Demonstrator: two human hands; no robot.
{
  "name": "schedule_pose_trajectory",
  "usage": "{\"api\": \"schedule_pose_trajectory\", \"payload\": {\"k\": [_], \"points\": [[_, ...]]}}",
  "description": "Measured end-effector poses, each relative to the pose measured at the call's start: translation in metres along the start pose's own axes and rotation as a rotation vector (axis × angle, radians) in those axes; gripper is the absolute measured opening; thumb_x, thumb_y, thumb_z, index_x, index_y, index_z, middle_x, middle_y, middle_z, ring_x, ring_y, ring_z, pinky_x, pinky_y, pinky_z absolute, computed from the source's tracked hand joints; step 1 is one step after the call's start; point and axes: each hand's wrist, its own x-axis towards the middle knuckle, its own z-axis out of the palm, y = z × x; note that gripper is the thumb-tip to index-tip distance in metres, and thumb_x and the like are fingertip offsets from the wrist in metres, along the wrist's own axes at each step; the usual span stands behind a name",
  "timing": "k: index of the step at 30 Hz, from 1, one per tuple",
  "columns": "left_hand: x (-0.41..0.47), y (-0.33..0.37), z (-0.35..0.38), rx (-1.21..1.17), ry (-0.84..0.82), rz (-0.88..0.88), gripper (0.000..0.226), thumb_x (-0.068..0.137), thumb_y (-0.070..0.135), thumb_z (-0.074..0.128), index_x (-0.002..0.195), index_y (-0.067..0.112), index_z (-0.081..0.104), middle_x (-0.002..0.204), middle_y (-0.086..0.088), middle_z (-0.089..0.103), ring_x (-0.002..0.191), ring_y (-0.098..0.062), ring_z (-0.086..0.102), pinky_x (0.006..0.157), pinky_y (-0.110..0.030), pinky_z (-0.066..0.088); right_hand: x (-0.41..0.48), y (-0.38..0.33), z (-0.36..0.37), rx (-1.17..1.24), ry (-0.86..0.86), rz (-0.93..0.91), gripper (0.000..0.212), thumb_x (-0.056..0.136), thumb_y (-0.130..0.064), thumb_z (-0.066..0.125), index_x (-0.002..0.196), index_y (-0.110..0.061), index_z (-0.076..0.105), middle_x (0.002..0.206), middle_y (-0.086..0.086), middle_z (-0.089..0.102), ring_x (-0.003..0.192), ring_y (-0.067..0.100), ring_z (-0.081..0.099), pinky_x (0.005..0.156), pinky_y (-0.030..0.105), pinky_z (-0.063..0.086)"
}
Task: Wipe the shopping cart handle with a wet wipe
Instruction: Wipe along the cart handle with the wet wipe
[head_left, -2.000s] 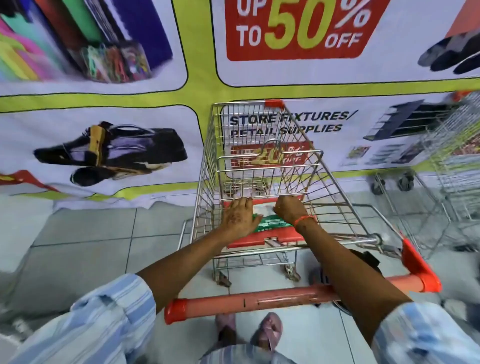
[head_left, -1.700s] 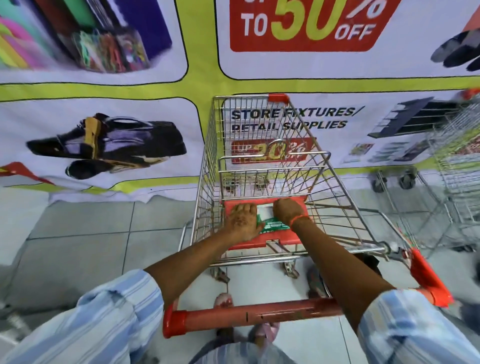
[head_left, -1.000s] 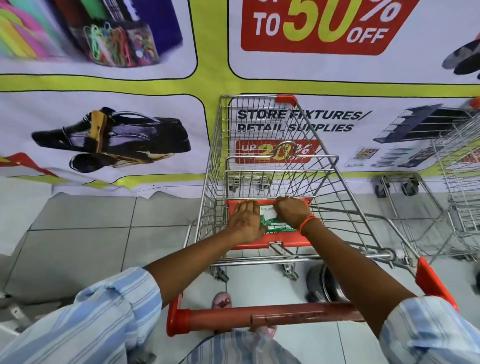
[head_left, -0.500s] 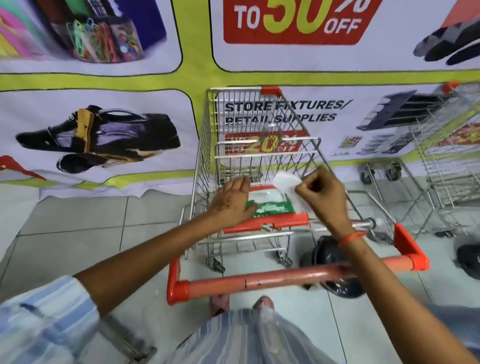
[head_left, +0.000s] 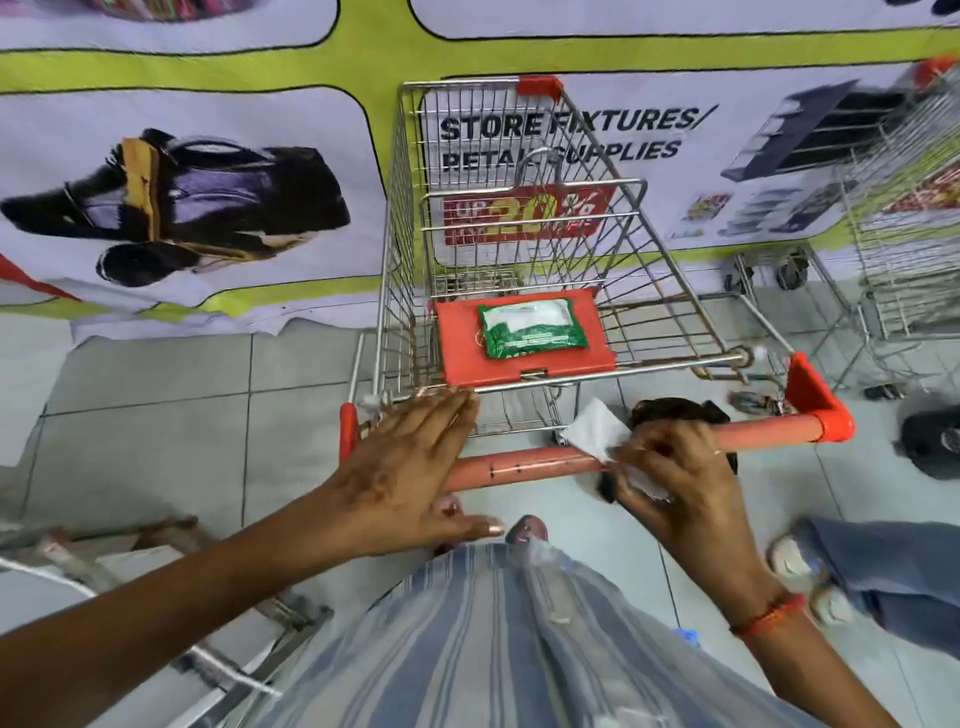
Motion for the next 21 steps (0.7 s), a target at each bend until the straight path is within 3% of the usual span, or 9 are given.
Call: {"api": "schedule_pose_trajectory", "payload": {"k": [3,5,9,12,17,21], "points": [[-0.004,-0.005,0.010,0.023,-0.034,-0.021,0.109,0.072,0.084,0.022,0.144,0.003,0.022,0.149,-0.018,0.031,0.136,-0.032,0.030,0.108,-0.042,0.006,0.001,-0.009,0.007,0.099,-0.039,-0.054,0.016,0.083,-0.018,0.062,0.097,-0.013,0.066,0.108,0.006,0.068,0.101,0.021,0.061,0.095,0.021,0.044],[-0.004,-0.007,0.014,0.068,-0.032,-0.029,0.105,0.072,0.080,0.031,0.142,0.001,0.029,0.144,-0.019,0.039,0.131,-0.033,0.038,0.105,-0.043,0.013,0.006,-0.018,0.012,0.140,-0.097,-0.094,0.015,0.083,-0.016,0.062,0.096,-0.012,0.067,0.108,0.001,0.071,0.101,0.015,0.065,0.104,0.017,0.039],[-0.001,-0.008,0.022,0.126,0.036,-0.030,0.095,0.072,0.074,0.039,0.132,0.000,0.044,0.131,-0.018,0.055,0.118,-0.031,0.054,0.100,-0.044,0.030,0.017,-0.051,0.033,0.112,-0.229,-0.176,0.027,0.084,-0.012,0.063,0.110,-0.013,0.068,0.112,0.001,0.072,0.104,0.015,0.067,0.100,0.021,0.044],[0.000,-0.007,0.025,0.103,0.081,-0.025,0.092,0.073,0.072,0.042,0.132,0.000,0.044,0.131,-0.018,0.055,0.119,-0.030,0.053,0.099,-0.044,0.038,0.020,-0.062,0.045,0.076,-0.264,-0.319,0.024,0.090,-0.026,0.055,0.108,-0.018,0.069,0.115,-0.001,0.072,0.106,0.011,0.067,0.104,0.032,0.046],[0.000,-0.007,0.026,0.163,0.132,-0.018,0.090,0.075,0.070,0.042,0.131,0.000,0.046,0.129,-0.017,0.056,0.117,-0.030,0.054,0.098,-0.042,0.041,0.005,-0.012,0.007,0.044,-0.165,-0.189,0.028,0.094,-0.024,0.048,0.102,-0.012,0.072,0.112,0.004,0.072,0.105,0.014,0.067,0.111,0.030,0.035],[0.001,-0.007,0.026,0.190,0.150,-0.016,0.089,0.075,0.069,0.040,0.130,-0.001,0.046,0.128,-0.018,0.057,0.116,-0.031,0.055,0.097,-0.042,0.042,0.005,-0.020,0.015,0.031,-0.100,-0.154,0.027,0.093,-0.026,0.051,0.096,-0.010,0.073,0.106,0.005,0.074,0.099,0.015,0.070,0.109,0.031,0.039]]}}
